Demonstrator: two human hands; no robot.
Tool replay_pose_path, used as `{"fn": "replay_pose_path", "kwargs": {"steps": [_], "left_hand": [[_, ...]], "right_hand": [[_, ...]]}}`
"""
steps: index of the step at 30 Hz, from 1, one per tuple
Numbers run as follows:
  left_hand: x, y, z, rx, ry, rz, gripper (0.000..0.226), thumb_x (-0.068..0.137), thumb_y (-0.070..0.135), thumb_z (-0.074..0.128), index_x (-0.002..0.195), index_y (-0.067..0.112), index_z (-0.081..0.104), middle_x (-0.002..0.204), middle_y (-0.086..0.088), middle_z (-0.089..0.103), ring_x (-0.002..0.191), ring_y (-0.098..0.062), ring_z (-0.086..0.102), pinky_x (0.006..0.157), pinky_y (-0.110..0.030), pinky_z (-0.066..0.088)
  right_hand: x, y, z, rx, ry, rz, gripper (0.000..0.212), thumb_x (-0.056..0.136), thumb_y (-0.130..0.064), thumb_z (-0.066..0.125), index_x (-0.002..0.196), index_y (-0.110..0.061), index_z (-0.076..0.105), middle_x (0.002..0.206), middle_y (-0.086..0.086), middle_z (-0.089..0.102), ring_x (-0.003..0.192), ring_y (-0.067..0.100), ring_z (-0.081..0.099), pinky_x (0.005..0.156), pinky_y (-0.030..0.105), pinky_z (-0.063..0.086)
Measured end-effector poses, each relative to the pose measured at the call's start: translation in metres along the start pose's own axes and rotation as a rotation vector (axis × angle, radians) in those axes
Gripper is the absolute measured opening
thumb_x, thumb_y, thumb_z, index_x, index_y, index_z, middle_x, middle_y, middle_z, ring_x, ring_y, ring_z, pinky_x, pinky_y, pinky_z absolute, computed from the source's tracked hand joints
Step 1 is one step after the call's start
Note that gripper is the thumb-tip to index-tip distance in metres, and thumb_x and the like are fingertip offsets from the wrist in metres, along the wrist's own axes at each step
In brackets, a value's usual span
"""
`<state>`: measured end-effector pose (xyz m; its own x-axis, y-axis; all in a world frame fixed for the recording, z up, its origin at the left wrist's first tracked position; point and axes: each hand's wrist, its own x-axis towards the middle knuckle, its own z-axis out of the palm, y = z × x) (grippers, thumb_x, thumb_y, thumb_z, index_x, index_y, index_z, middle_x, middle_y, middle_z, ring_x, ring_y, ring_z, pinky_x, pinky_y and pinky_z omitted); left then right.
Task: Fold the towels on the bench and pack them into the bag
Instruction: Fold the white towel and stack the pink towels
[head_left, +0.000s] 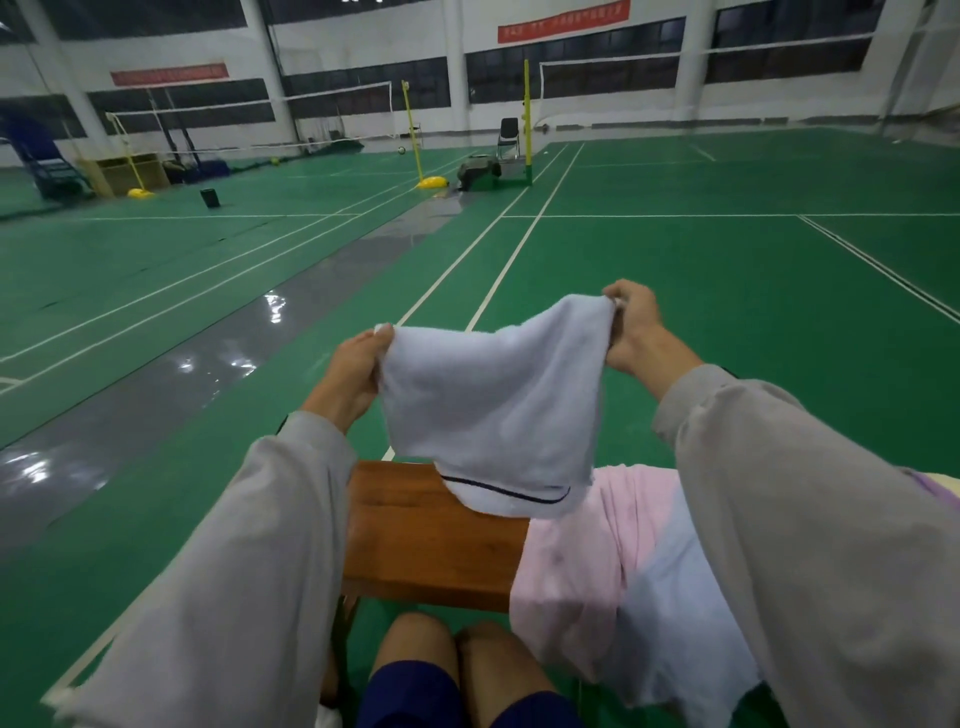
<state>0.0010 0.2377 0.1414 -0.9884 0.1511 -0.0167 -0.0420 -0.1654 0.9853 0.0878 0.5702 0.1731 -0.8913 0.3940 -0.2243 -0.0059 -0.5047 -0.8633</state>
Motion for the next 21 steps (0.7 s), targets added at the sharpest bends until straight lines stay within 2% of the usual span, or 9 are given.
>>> {"fn": "replay_pose_path", "kwargs": {"steps": [2,4,6,8,10,13,15,19,21], "left_hand": [[0.008,0.008,0.0,0.076,-0.01,0.019,0.015,0.101,0.017,0.063,0.103,0.004,0.068,0.098,-0.011,0.07,0.092,-0.027,0.063,0.077,-0.037,0.057],[0.012,0.018,-0.003,0.028,-0.006,0.115,0.009,0.099,0.01,0.063,0.106,0.005,0.067,0.102,-0.012,0.07,0.092,-0.026,0.066,0.081,-0.037,0.059],[0.014,0.023,-0.005,-0.065,0.014,0.172,0.014,0.096,0.001,0.064,0.109,0.005,0.065,0.102,-0.011,0.07,0.087,-0.023,0.068,0.08,-0.036,0.06],[0.012,0.02,-0.006,-0.034,0.018,0.105,0.024,0.094,-0.002,0.062,0.117,0.006,0.066,0.103,-0.009,0.071,0.086,-0.023,0.067,0.075,-0.036,0.058],[0.01,0.019,-0.005,-0.07,0.027,0.056,0.02,0.097,0.0,0.058,0.114,0.007,0.067,0.099,-0.008,0.069,0.086,-0.021,0.064,0.076,-0.034,0.056],[0.013,0.03,-0.003,-0.303,0.02,0.106,0.007,0.099,0.009,0.061,0.102,0.006,0.067,0.094,-0.008,0.066,0.084,-0.019,0.063,0.076,-0.03,0.057],[0.018,0.037,-0.003,-0.362,0.052,0.135,0.01,0.099,0.016,0.064,0.101,0.007,0.067,0.092,-0.007,0.067,0.081,-0.018,0.065,0.075,-0.031,0.058],[0.033,0.036,-0.012,0.036,0.121,0.217,0.006,0.098,0.017,0.067,0.099,0.011,0.065,0.094,-0.005,0.065,0.091,-0.021,0.06,0.084,-0.036,0.056],[0.035,0.037,-0.016,0.234,0.174,0.277,0.007,0.094,0.012,0.071,0.097,0.012,0.064,0.093,-0.004,0.066,0.091,-0.021,0.061,0.089,-0.037,0.056]], "right_hand": [[-0.001,-0.002,0.001,-0.11,-0.063,0.038,0.03,0.089,-0.038,0.069,0.085,-0.01,0.062,0.08,0.009,0.066,0.078,0.026,0.065,0.078,0.036,0.057],[0.001,-0.016,0.004,-0.069,-0.086,-0.025,0.028,0.091,-0.031,0.074,0.1,-0.007,0.064,0.089,0.008,0.069,0.082,0.025,0.067,0.077,0.037,0.059],[0.003,-0.029,0.006,0.019,-0.081,-0.092,0.024,0.089,-0.016,0.075,0.108,-0.006,0.064,0.098,0.011,0.07,0.084,0.026,0.067,0.074,0.039,0.06],[0.001,-0.027,0.005,-0.086,-0.066,-0.021,0.029,0.091,-0.011,0.071,0.119,-0.004,0.064,0.106,0.013,0.071,0.082,0.026,0.069,0.065,0.038,0.061],[-0.003,-0.02,0.006,-0.207,-0.053,0.068,0.026,0.095,-0.01,0.067,0.12,-0.003,0.062,0.104,0.012,0.069,0.076,0.023,0.068,0.057,0.034,0.059],[-0.001,-0.027,0.008,-0.126,-0.087,-0.011,0.031,0.097,-0.013,0.065,0.126,-0.003,0.057,0.113,0.01,0.065,0.09,0.023,0.064,0.071,0.036,0.059],[0.0,-0.033,0.009,-0.089,-0.074,-0.068,0.037,0.095,-0.016,0.068,0.129,-0.004,0.058,0.118,0.009,0.063,0.098,0.025,0.061,0.077,0.039,0.057],[0.003,-0.027,0.008,-0.223,0.04,-0.061,0.031,0.084,-0.005,0.076,0.113,-0.005,0.063,0.104,0.01,0.065,0.091,0.028,0.063,0.066,0.036,0.055],[0.009,-0.025,0.003,-0.37,0.086,-0.123,0.03,0.08,0.004,0.077,0.105,-0.004,0.062,0.095,0.011,0.065,0.089,0.028,0.063,0.068,0.035,0.057]]}}
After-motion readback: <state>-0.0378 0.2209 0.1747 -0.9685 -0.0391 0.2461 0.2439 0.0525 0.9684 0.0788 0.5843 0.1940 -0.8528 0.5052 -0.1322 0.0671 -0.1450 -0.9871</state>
